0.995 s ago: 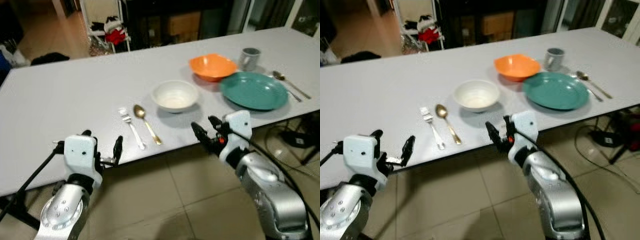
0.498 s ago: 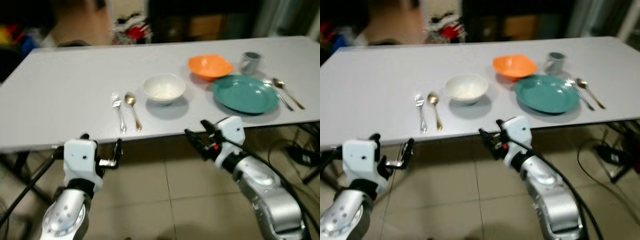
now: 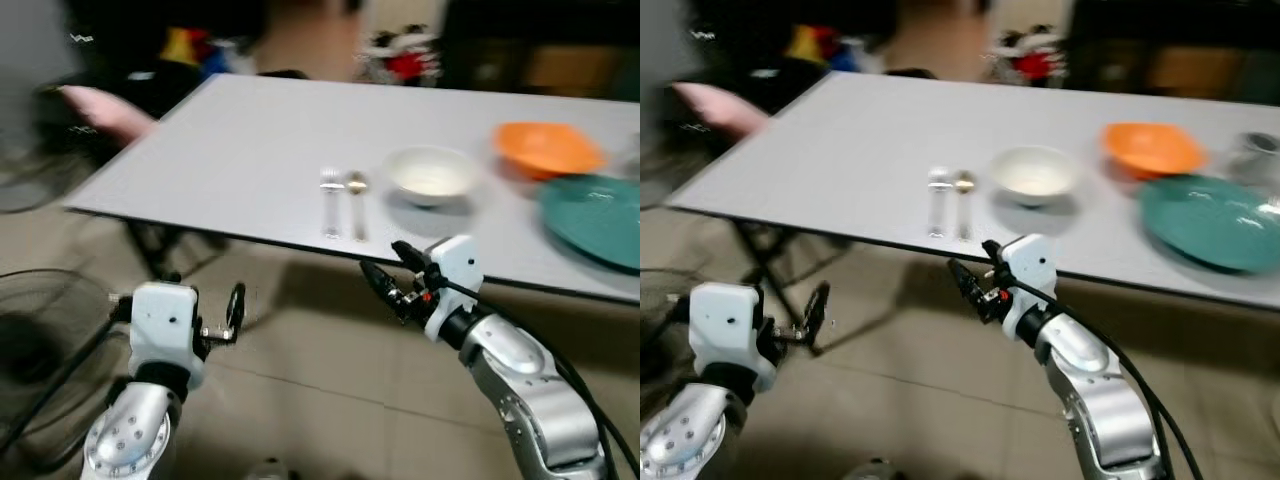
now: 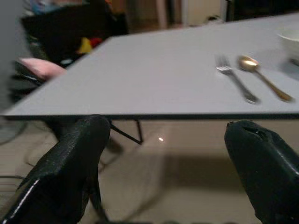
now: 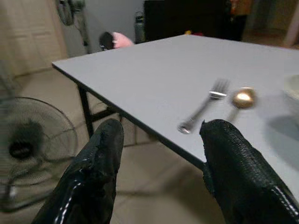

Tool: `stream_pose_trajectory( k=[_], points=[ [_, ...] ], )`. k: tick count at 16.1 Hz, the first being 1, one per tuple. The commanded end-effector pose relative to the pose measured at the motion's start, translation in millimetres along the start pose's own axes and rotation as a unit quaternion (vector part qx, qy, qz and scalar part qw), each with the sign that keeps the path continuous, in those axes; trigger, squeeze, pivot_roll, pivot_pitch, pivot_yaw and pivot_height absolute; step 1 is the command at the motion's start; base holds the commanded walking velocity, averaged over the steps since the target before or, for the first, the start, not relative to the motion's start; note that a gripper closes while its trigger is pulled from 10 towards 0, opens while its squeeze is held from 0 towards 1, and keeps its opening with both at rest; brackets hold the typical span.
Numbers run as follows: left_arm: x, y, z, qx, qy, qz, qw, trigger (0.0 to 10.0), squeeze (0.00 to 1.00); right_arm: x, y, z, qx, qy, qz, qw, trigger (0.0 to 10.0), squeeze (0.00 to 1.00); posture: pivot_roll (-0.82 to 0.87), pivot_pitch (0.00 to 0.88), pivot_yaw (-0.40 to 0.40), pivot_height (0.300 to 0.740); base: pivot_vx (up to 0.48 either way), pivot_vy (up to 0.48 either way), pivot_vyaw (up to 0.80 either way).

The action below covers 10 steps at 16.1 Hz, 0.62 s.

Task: Setting the table

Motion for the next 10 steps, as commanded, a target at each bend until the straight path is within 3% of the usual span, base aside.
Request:
stream_pose_trajectory(
  k=[1, 7, 10],
  points=[
    [-2.1, -2.8, -4.6, 0.010, -0.011, -0.002, 1.000, 10.0, 0.00, 0.7, 2.0, 6.8, -0.023, -0.005, 0.004, 1.000, 10.0, 0.00, -0.02, 0.000, 0.074, 0.740, 0.000, 0.000, 0.80],
    [1.5, -16.3, -15.6, 0.012, -0.025, 0.024, 0.999, 10.0, 0.00, -7.1, 23.8, 25.8, -0.099, -0.017, -0.019, 0.995, 10.0, 0.00, -0.09, 0.000, 0.118, 0.740, 0.000, 0.000, 0.80],
    [-4.1, -12.9, -19.9, 0.026, -0.007, 0.017, 0.999, 10.0, 0.00, -10.9, 33.6, 31.1, -0.131, -0.020, -0.028, 0.991, 10.0, 0.00, -0.10, 0.000, 0.106, 0.740, 0.000, 0.000, 0.80]
  ],
)
Point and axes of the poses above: a point about 5 cm out from each wrist's last joint towards the gripper, its own y axis pointing back from the gripper into the wrist, its own x axis along the axis of the wrist's last joint, z = x × y, the point moved 1 cm from there along -y, pointing out of the wrist towards the gripper, and after that the axes turned 13 degrees about y, right-handed, at the moved point
